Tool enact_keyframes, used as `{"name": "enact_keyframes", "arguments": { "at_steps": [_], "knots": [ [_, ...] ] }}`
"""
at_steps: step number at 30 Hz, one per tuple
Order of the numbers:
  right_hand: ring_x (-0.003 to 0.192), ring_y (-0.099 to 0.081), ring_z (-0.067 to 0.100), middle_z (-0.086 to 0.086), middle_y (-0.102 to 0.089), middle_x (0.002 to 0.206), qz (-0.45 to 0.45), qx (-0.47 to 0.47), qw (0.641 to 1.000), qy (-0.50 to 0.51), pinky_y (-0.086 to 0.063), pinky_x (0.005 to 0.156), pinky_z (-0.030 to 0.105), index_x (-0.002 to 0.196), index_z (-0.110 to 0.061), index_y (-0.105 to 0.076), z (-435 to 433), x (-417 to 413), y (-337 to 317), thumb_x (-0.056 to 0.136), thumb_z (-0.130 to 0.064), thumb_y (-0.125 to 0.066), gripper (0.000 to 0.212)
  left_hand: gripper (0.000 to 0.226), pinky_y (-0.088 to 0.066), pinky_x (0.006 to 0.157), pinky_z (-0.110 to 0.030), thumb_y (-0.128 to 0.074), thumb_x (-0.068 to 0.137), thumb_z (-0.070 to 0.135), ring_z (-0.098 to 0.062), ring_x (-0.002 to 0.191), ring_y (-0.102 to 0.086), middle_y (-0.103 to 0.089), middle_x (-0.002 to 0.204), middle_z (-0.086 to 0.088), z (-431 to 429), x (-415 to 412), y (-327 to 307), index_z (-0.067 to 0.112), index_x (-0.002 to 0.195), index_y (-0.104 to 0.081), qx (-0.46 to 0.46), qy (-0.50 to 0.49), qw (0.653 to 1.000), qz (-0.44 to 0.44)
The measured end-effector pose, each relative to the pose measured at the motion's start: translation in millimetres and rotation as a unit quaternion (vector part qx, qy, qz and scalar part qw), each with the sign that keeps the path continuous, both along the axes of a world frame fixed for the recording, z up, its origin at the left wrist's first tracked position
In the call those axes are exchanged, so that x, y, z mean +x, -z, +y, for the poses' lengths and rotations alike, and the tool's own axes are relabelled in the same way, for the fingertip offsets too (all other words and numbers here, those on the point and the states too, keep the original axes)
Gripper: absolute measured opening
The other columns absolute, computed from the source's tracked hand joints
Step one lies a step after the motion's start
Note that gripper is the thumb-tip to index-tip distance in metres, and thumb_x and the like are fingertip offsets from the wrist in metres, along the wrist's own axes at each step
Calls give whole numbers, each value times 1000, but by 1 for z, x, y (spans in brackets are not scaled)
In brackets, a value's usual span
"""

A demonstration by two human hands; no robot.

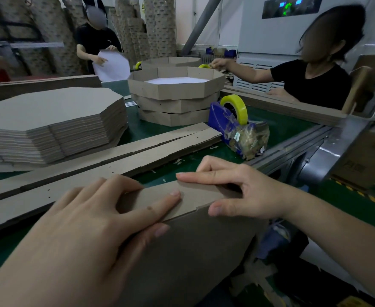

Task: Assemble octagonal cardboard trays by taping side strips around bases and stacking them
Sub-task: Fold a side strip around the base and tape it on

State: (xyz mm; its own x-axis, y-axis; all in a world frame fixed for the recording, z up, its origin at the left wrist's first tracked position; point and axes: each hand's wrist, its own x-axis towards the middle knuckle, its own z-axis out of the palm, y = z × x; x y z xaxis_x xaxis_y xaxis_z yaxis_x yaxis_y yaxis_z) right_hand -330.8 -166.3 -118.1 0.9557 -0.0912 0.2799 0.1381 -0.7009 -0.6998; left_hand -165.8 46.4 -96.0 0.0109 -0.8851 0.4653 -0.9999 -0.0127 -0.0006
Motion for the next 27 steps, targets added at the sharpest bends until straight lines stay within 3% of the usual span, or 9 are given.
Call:
{"name": "enact_keyframes", "arguments": {
  "at_steps": [2, 5, 9, 11, 12, 14, 17, 21, 27],
  "knots": [
    [103, -48, 16, 12, -46, 107, -2, 16, 1000, 2, -40, 96, 24, 140, -18, -43, -1, -1, 2, 83, -32, -68, 64, 41, -50, 65, -45, -33, 93, 56, -28, 81, -60, -60, 100, 2, -2, -2, 4, 54, 132, -45, -16, -12, 1000, 7],
    [106, -48, 20, 13, -45, 109, -5, 53, 999, 4, -40, 97, 25, 139, -20, -46, -2, -2, 7, 85, -43, -60, 61, 40, -50, 64, -46, -31, 94, 59, -27, 82, -58, -57, 101, 4, -6, -2, 7, 58, 131, -44, -14, -13, 1000, 19],
    [105, -52, 11, -3, -50, 112, 10, 65, 998, 12, -43, 95, 25, 138, -30, -48, -8, -3, 9, 84, -63, -55, 64, 39, -50, 65, -46, -28, 94, 60, -27, 82, -57, -55, 103, 6, -10, 1, 10, 61, 131, -42, -7, -20, 999, 32],
    [99, -57, 6, -13, -59, 108, -36, 80, 993, 85, -48, 89, 24, 130, -32, -56, -28, -7, 1, 88, -59, -50, 51, 38, -50, 64, -45, -27, 94, 61, -26, 83, -57, -55, 103, 8, -11, 2, 11, 62, 130, -42, -7, -25, 999, 38],
    [92, -59, 8, -13, -64, 103, -89, 108, 978, 157, -50, 83, 24, 120, -33, -63, -43, -9, -4, 91, -53, -48, 39, 38, -50, 64, -45, -27, 95, 61, -25, 83, -57, -55, 103, 8, -12, 3, 12, 62, 130, -42, -9, -26, 999, 39],
    [77, -58, 8, -12, -67, 92, -170, 154, 909, 349, -50, 73, 26, 98, -33, -70, -82, -12, -16, 96, -36, -50, 20, 38, -49, 64, -46, -28, 95, 60, -26, 83, -57, -55, 103, 8, -14, 3, 14, 61, 130, -44, -14, -25, 999, 44],
    [69, -50, 7, -10, -63, 88, -100, 92, 810, 571, -42, 69, 29, 94, -25, -70, -143, -16, -19, 96, -30, -54, 17, 38, -49, 64, -47, -27, 95, 60, -25, 82, -58, -55, 102, 9, -16, 2, 14, 60, 129, -45, -13, -25, 998, 54],
    [52, -42, 16, 3, -49, 63, 57, 160, 791, 588, -34, 49, 26, 90, -16, -69, -184, -10, -7, 91, -43, -57, 30, 39, -50, 64, -46, -24, 94, 63, -26, 81, -59, -56, 101, 9, -15, -1, 10, 61, 128, -44, -1, -28, 997, 65],
    [40, -26, 5, -5, -56, 69, -30, 331, 772, 543, -24, 40, 18, 77, -15, -74, -190, -6, -7, 76, -22, -73, 7, 41, -50, 64, -45, -24, 94, 63, -26, 81, -59, -57, 100, 8, -14, -3, 5, 59, 127, -47, 8, -36, 997, 63]
  ]
}}
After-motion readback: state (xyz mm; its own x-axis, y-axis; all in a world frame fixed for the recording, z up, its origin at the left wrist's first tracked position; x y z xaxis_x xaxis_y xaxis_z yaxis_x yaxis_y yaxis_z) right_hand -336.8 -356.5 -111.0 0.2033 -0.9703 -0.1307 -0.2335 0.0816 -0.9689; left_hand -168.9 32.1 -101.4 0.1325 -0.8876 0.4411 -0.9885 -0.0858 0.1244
